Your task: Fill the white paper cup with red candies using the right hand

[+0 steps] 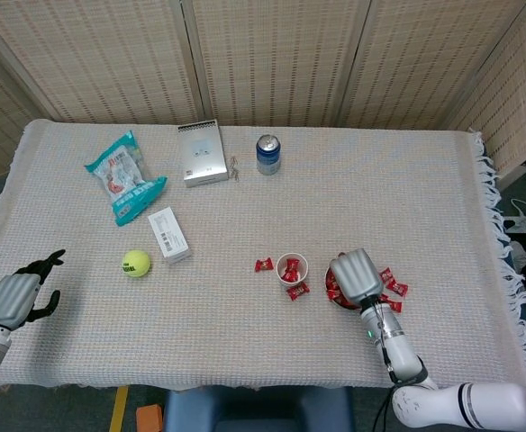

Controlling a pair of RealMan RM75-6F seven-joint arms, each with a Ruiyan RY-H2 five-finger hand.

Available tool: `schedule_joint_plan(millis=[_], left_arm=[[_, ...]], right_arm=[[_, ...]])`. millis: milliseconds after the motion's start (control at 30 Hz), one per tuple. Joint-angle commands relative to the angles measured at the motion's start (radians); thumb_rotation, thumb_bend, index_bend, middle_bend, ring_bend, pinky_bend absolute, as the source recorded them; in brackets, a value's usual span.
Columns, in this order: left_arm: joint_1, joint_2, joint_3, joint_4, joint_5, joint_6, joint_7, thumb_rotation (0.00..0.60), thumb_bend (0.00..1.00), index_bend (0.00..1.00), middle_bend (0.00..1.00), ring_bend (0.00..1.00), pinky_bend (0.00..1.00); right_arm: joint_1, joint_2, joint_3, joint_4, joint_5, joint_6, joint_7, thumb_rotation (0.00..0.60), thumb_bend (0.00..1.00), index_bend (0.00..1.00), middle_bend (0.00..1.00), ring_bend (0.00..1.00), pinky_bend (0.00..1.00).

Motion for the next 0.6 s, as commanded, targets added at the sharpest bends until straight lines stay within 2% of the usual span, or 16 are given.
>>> schedule_joint_plan(millis=[33,267,600], left_arm=[[0.0,0.001,0.0,0.0,-0.001,0.0,-0.002,0.6,0.53,0.03,0.18,0.17,0.3],[0.001,0.004,-0.001,0.004,0.0,0.001,-0.018,0.6,0.53,0.03,0.18,0.17,0.3],[0.003,0.01,-0.003,0.013,0.004,0.004,-0.047,0.6,0.53,0.03,0.18,0.17,0.3]], right_arm=[[0.032,0.007,0.045,-0.039,0.007,-0.017,0.02,0.6,0.45,0.84,0.73,0.65,1.0],[0.107,-0.054,0.105,-0.037,0.038,-0.04,0.003,0.6,0.45,0.84,0.73,0.66,1.0],[0.169,-0.153,0.117,0.052,0.059,-0.054,0.006,0.6,0.45,0.82,0.73,0.66,1.0]])
